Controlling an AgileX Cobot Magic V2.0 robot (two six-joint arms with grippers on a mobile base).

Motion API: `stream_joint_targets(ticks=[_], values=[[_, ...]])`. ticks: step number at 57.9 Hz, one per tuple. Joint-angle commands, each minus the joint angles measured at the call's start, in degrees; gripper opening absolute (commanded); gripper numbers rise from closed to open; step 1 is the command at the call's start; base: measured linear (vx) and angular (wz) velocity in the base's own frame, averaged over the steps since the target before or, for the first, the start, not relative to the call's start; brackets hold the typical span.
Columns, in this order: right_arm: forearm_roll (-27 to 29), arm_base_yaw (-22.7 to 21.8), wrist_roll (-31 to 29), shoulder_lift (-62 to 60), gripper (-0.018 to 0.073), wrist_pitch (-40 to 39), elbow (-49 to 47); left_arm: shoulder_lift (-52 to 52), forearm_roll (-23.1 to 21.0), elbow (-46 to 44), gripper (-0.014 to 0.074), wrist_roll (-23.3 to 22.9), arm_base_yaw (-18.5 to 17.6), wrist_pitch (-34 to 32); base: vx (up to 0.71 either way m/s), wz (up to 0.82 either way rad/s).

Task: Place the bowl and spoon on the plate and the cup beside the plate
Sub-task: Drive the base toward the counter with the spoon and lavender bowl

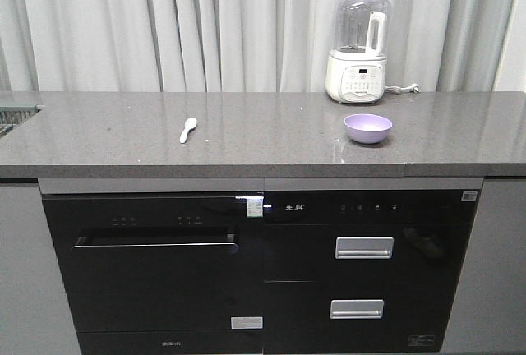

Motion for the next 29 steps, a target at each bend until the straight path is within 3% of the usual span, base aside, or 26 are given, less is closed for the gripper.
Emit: stream_joint_targets(ticks=[1, 29], values=[[-0.34, -0.26, -0.20, -0.25, -0.0006, -4.91, 0.16, -1.00, -0.27, -1.50, -0.0003, -0.22, 0.12, -4.57, 0.00, 0.00], [-0.34, -0.26, -0.20, -0.25, -0.0006, -4.91, 0.16, -1.00, -0.27, -1.50, -0.0003, -0.22, 0.12, -4.57, 0.00, 0.00]])
